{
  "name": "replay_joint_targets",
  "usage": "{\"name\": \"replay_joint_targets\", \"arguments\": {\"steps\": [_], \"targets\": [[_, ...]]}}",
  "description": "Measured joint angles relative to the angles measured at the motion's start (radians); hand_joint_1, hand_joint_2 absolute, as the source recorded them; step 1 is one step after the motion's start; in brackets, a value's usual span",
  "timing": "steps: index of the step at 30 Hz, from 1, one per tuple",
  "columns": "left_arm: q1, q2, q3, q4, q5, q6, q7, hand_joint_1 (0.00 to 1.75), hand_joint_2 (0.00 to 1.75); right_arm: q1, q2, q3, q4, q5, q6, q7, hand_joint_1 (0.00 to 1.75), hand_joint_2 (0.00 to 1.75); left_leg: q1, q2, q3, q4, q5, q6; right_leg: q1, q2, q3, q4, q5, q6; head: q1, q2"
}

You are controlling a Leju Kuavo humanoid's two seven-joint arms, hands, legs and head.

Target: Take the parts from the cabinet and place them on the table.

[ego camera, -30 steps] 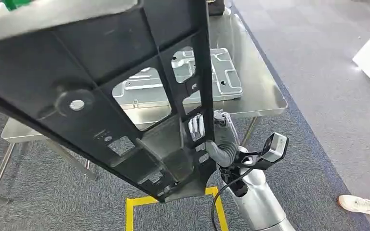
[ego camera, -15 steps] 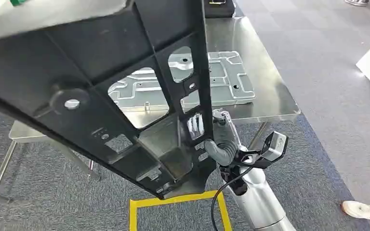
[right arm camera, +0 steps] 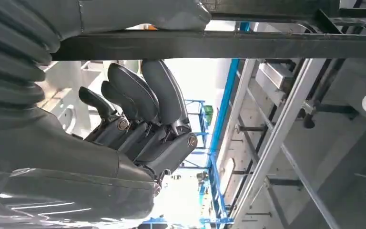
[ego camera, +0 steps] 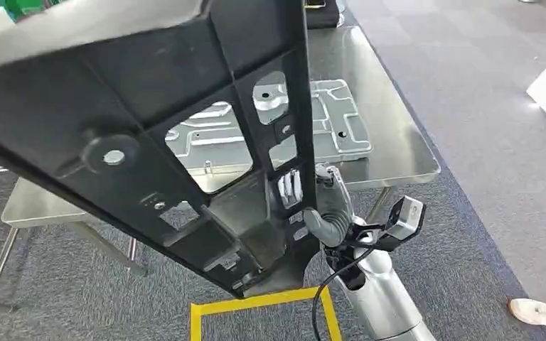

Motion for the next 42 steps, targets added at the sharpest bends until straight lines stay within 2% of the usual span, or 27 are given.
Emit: {"name": "replay_joint_targets", "arguments": {"steps": [1, 2, 6, 7, 9, 10, 11, 12, 13, 15, 16, 18, 19, 20, 21, 22, 24, 26, 27, 28, 30, 32, 35, 37, 40, 41, 42], "targets": [[-0.001, 0.000, 0.000, 0.000, 0.000, 0.000, 0.000, 0.00, 1.75, -0.001, 0.000, 0.000, 0.000, 0.000, 0.000, -0.001, 1.75, 1.75, -0.009, -0.001, 0.014, -0.012, -0.019, 0.004, 0.006, 0.001, -0.004, 0.008, -0.004, 0.007, 0.000, 0.000], [-0.002, 0.000, 0.000, 0.000, 0.000, -0.001, 0.000, 0.00, 1.75, 0.000, 0.000, 0.000, 0.000, 0.000, 0.000, -0.001, 1.75, 1.75, -0.009, -0.003, 0.008, -0.007, -0.020, 0.019, 0.005, 0.002, -0.006, 0.005, -0.003, 0.012, 0.000, 0.000], [0.000, 0.001, 0.000, 0.000, 0.000, -0.001, 0.000, 0.00, 1.75, -0.001, 0.000, 0.000, -0.001, 0.000, -0.002, 0.000, 1.75, 1.75, -0.009, -0.004, 0.018, -0.019, -0.021, 0.046, -0.002, 0.000, -0.002, 0.017, -0.017, 0.034, 0.000, 0.000], [-0.001, 0.002, 0.000, 0.000, 0.000, -0.001, -0.001, 0.00, 1.75, -0.002, 0.000, 0.000, -0.001, 0.000, -0.002, 0.000, 1.75, 1.75, -0.009, -0.004, 0.022, -0.021, -0.025, 0.053, -0.003, 0.000, -0.024, 0.063, -0.041, 0.037, 0.000, 0.000], [-0.003, 0.001, 0.000, 0.000, 0.000, -0.001, 0.000, 0.00, 1.75, -0.002, -0.001, 0.000, 0.000, 0.000, -0.002, -0.001, 1.75, 1.75, -0.013, -0.003, 0.023, -0.020, -0.029, 0.061, -0.003, 0.000, -0.115, 0.223, -0.108, 0.041, 0.000, 0.000], [-0.004, 0.000, 0.000, 0.000, 0.000, -0.001, 0.000, 0.00, 1.75, -0.002, -0.002, 0.000, 0.001, 0.000, -0.002, -0.001, 1.75, 1.75, -0.015, -0.003, 0.023, -0.020, -0.031, 0.063, -0.003, 0.000, -0.162, 0.296, -0.128, 0.042, 0.000, 0.000], [-0.004, 0.000, 0.000, 0.000, 0.000, -0.001, 0.000, 0.00, 1.75, -0.002, -0.002, -0.001, 0.002, 0.000, -0.002, -0.001, 1.75, 1.75, -0.018, -0.004, 0.026, -0.019, -0.034, 0.063, -0.002, 0.000, -0.189, 0.328, -0.122, 0.041, 0.000, 0.000], [-0.003, 0.000, 0.000, 0.000, 0.000, -0.001, 0.000, 0.00, 1.75, -0.002, -0.003, -0.001, 0.002, 0.000, -0.002, -0.001, 1.75, 1.75, -0.019, -0.005, 0.031, -0.019, -0.038, 0.064, -0.002, 0.000, -0.189, 0.306, -0.088, 0.037, 0.000, 0.000], [-0.003, 0.000, 0.000, 0.000, 0.000, -0.002, 0.000, 0.00, 1.75, -0.002, -0.003, -0.002, 0.002, 0.000, -0.002, -0.001, 1.75, 1.75, -0.021, -0.006, 0.039, -0.018, -0.043, 0.063, -0.001, 0.000, -0.164, 0.240, -0.039, 0.032, 0.000, 0.000], [-0.005, 0.000, 0.000, 0.000, 0.000, -0.003, 0.002, 0.00, 1.75, -0.004, -0.003, -0.002, 0.002, 0.000, -0.002, -0.003, 1.75, 1.75, -0.025, -0.007, 0.055, -0.019, -0.052, 0.061, 0.007, 0.000, -0.086, 0.063, 0.058, 0.013, 0.000, 0.000], [-0.006, -0.004, 0.000, 0.000, 0.000, -0.003, 0.003, 0.00, 1.75, -0.005, -0.003, -0.003, 0.002, 0.000, -0.002, -0.005, 1.75, 1.75, -0.029, -0.007, 0.058, -0.019, -0.058, 0.056, 0.015, -0.002, -0.065, 0.029, 0.044, 0.004, 0.000, 0.000], [-0.010, -0.003, 0.000, 0.000, 0.000, -0.003, 0.005, 0.00, 1.75, -0.004, -0.004, -0.003, 0.001, 0.000, -0.001, -0.007, 1.75, 1.75, -0.026, -0.007, 0.057, -0.020, -0.062, 0.045, 0.018, -0.001, -0.065, 0.015, 0.042, 0.002, 0.000, 0.000], [-0.011, -0.003, 0.000, 0.000, 0.000, -0.003, 0.005, 0.00, 1.75, -0.004, -0.004, -0.003, 0.001, 0.000, -0.001, -0.007, 1.75, 1.75, -0.024, -0.006, 0.060, -0.025, -0.064, 0.039, 0.020, 0.001, -0.064, 0.016, 0.038, -0.005, 0.000, 0.000], [-0.013, -0.004, 0.000, 0.000, 0.000, -0.003, 0.005, 0.00, 1.75, -0.005, -0.004, -0.003, -0.001, 0.000, -0.001, -0.007, 1.75, 1.75, -0.026, -0.005, 0.065, -0.029, -0.067, 0.034, 0.018, 0.003, -0.059, 0.008, 0.038, -0.008, 0.000, 0.000], [-0.014, -0.003, 0.000, 0.000, 0.000, -0.003, 0.005, 0.00, 1.75, -0.004, -0.003, -0.003, -0.002, 0.000, -0.001, -0.008, 1.75, 1.75, -0.026, -0.003, 0.069, -0.023, -0.073, 0.029, 0.004, 0.000, -0.043, -0.008, 0.043, -0.010, 0.000, 0.000], [-0.013, -0.003, 0.000, 0.000, 0.000, -0.001, 0.005, 0.00, 1.75, -0.007, -0.003, -0.003, -0.003, 0.000, 0.002, -0.008, 1.75, 1.75, -0.027, -0.003, 0.058, 0.007, -0.089, 0.025, 0.004, 0.000, -0.035, -0.014, 0.040, -0.016, 0.000, 0.000], [-0.013, -0.003, 0.000, 0.000, 0.000, 0.001, 0.004, 0.00, 1.75, -0.008, -0.002, -0.003, -0.003, 0.000, 0.002, -0.010, 1.75, 1.75, -0.020, -0.003, -0.026, 0.166, -0.160, 0.018, 0.006, -0.002, -0.028, -0.014, 0.034, -0.023, 0.000, 0.000], [-0.009, -0.002, 0.000, 0.000, 0.000, 0.001, 0.003, 0.00, 1.75, -0.007, -0.002, -0.003, -0.003, 0.000, 0.002, -0.009, 1.75, 1.75, -0.015, -0.003, -0.099, 0.283, -0.184, 0.008, 0.006, -0.003, -0.022, -0.012, 0.026, -0.024, 0.000, 0.000], [-0.007, -0.002, 0.000, 0.000, 0.000, 0.002, 0.003, 0.00, 1.75, -0.006, -0.002, -0.003, -0.003, 0.000, 0.003, -0.010, 1.75, 1.75, -0.012, -0.003, -0.105, 0.275, -0.161, 0.004, 0.006, -0.003, -0.015, -0.012, 0.021, -0.023, 0.000, 0.000], [-0.006, -0.002, 0.000, 0.000, 0.000, 0.003, 0.002, 0.00, 1.75, -0.006, -0.002, -0.003, -0.003, 0.000, 0.003, -0.009, 1.75, 1.75, -0.008, -0.003, -0.092, 0.230, -0.121, 0.001, 0.005, -0.002, -0.009, -0.010, 0.016, -0.021, 0.000, 0.000], [-0.004, -0.002, 0.000, 0.000, 0.000, 0.004, 0.001, 0.00, 1.75, -0.007, -0.002, -0.003, -0.003, 0.000, 0.003, -0.010, 1.75, 1.75, -0.003, -0.002, -0.017, 0.044, -0.009, 0.002, 0.003, 0.000, 0.007, -0.004, 0.000, -0.013, 0.000, 0.000], [-0.004, -0.002, 0.000, 0.000, 0.000, 0.005, 0.000, 0.00, 1.75, -0.009, -0.002, -0.003, -0.003, 0.000, 0.004, -0.010, 1.75, 1.75, -0.009, -0.002, 0.013, -0.022, -0.017, 0.014, 0.010, 0.002, 0.005, 0.006, -0.011, 0.001, 0.000, 0.000], [-0.003, -0.001, 0.000, 0.000, 0.000, 0.006, 0.000, 0.00, 1.75, -0.010, -0.002, -0.002, -0.003, 0.000, 0.003, -0.010, 1.75, 1.75, -0.014, -0.004, 0.007, -0.015, -0.020, 0.031, 0.008, 0.000, 0.006, -0.001, -0.013, 0.016, 0.000, 0.000], [0.000, -0.001, 0.000, 0.000, 0.000, 0.005, -0.001, 0.00, 1.75, -0.012, -0.003, -0.002, -0.005, 0.000, 0.003, -0.011, 1.75, 1.75, -0.007, -0.003, 0.021, -0.029, -0.017, 0.045, 0.001, 0.000, 0.001, 0.026, -0.031, 0.029, 0.000, 0.000], [-0.003, -0.001, 0.000, 0.000, 0.000, 0.005, 0.000, 0.00, 1.75, -0.005, -0.003, -0.002, -0.006, 0.000, 0.001, -0.011, 1.75, 1.75, -0.008, -0.002, 0.025, -0.029, -0.025, 0.057, 0.001, 0.000, -0.127, 0.252, -0.126, 0.038, 0.000, 0.000], [-0.002, -0.001, 0.000, 0.000, 0.000, 0.005, 0.000, 0.00, 1.75, 0.001, -0.004, -0.002, -0.006, 0.002, -0.003, -0.012, 1.75, 1.75, -0.008, -0.003, 0.027, -0.029, -0.028, 0.056, 0.001, 0.000, -0.168, 0.313, -0.135, 0.040, 0.000, 0.000], [-0.001, -0.001, 0.000, 0.000, 0.000, 0.005, -0.002, 0.00, 1.75, 0.008, -0.006, -0.003, -0.006, 0.003, -0.005, -0.015, 1.75, 1.75, -0.008, -0.004, 0.032, -0.029, -0.032, 0.056, -0.001, 0.000, -0.181, 0.318, -0.117, 0.041, 0.000, 0.000]]}}
